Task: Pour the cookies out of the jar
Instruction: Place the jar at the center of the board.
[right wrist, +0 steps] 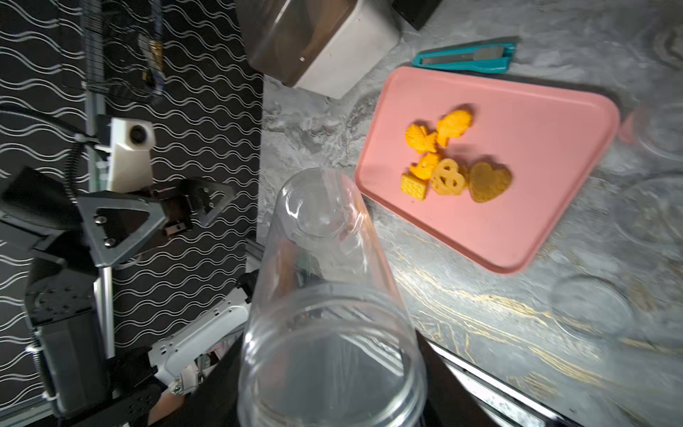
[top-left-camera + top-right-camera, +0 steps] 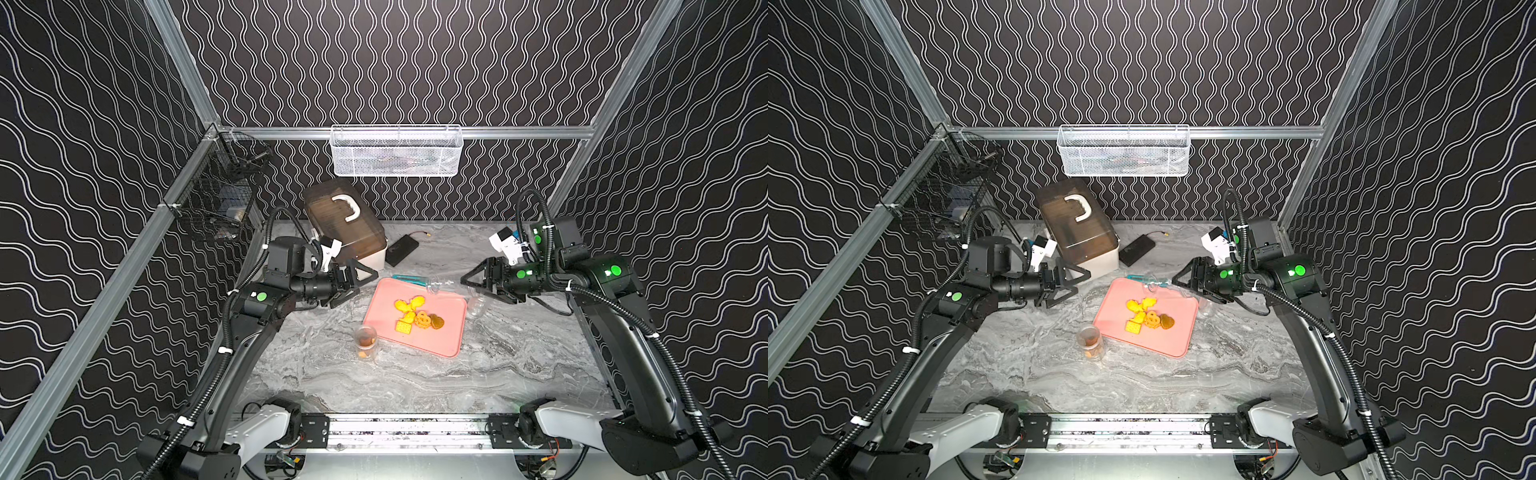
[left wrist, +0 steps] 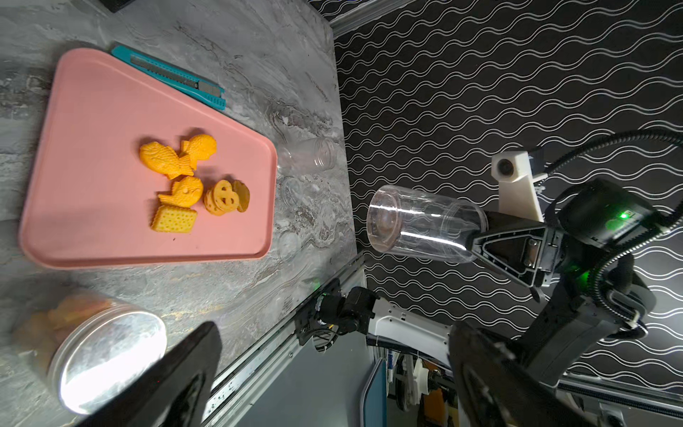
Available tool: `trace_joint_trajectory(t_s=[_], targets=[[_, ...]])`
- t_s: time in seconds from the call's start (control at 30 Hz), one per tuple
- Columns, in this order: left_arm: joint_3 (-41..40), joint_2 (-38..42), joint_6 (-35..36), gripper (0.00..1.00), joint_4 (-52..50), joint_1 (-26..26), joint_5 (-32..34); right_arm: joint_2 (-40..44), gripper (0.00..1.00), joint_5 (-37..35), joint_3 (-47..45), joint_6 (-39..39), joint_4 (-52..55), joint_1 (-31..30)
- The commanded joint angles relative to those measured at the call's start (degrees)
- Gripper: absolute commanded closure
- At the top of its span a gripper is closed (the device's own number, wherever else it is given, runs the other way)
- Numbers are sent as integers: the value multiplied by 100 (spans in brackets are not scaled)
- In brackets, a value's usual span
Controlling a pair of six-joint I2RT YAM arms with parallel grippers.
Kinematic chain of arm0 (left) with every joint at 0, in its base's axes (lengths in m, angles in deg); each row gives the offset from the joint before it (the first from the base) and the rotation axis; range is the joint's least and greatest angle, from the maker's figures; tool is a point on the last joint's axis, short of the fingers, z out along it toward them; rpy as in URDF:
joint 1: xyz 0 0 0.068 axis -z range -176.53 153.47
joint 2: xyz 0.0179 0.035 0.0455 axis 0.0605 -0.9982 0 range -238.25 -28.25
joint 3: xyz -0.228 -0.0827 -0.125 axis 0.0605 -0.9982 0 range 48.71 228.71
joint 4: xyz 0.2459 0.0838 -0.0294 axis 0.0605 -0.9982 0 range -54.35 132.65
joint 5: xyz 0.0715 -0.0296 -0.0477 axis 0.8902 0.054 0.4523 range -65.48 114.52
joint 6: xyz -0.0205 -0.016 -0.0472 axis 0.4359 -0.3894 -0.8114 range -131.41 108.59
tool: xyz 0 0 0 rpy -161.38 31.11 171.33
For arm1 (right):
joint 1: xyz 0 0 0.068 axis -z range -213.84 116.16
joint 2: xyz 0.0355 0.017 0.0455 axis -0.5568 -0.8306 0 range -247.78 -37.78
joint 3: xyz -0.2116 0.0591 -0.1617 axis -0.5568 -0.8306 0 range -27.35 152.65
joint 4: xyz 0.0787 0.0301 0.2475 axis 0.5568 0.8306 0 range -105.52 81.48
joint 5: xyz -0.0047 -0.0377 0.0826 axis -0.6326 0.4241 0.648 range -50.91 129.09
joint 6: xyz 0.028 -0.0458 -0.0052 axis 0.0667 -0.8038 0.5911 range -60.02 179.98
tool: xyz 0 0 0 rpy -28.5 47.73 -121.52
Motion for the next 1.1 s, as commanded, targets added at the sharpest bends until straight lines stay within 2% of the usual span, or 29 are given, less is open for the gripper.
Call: trace_joint_trajectory(t_s=[0.0,0.37,0.5,0.63,0.97,1.07], targets=[[137,-22,570,1,-405,26,103,28,38,-474,89,-261,914,-36],[80,-67,947,1,-728,62,131,397,38,-1278,-589,-318,1770,-244],[-82,1,936,1,-666,62,124,664,39,-1461,-1307,-68,1568,-484],[-167,55,966,1,-719,62,158,775,39,-1830,-1910,248,1332,-967],[-475,170,980,1,-703,62,194,819,39,-2507,-2917,765,805,-1603],[-481,153,1018,1,-731,62,203,813,39,-2452,-3205,870,609,-1726]])
